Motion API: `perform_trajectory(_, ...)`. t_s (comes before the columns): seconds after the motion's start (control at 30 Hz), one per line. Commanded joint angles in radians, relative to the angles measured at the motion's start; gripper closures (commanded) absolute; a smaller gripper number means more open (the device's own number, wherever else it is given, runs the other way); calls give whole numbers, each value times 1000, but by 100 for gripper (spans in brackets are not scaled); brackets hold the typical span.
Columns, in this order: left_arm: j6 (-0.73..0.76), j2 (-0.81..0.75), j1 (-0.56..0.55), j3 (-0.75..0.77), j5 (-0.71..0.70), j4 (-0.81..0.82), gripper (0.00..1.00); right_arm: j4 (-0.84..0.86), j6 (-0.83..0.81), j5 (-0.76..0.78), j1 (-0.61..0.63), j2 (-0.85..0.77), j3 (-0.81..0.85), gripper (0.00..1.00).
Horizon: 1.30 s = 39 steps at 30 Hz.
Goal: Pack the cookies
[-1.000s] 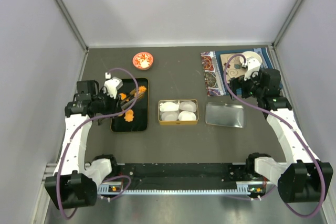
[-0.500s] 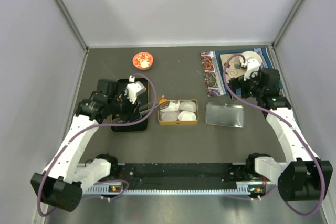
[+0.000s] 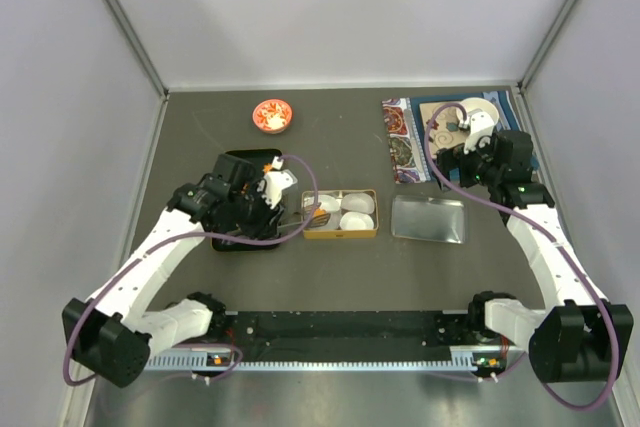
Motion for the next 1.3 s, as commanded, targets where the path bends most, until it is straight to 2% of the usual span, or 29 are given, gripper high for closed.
perform_trajectory(0.0,1,16,-21,6,-18,41,100,11,-16,3,-10,2,47,1)
perform_trajectory(0.3,4,57,-35,9,-36,50,97,9,-17,0,-10,1,47,1)
perform_trajectory(0.53,4,79,-43,21,-42,52,85,8,-19,-2,-13,1,47,1)
perform_trajectory(0.67,1,85,-46,23,-48,52,73,8,-19,-2,-10,2,47,1)
perform_trajectory(0.9,-3,73,-47,26,-59,53,58,5,-19,-3,-10,2,48,1)
perform_trajectory(1.27,-11,54,-47,27,-79,63,53,8,-17,-5,-10,5,48,1)
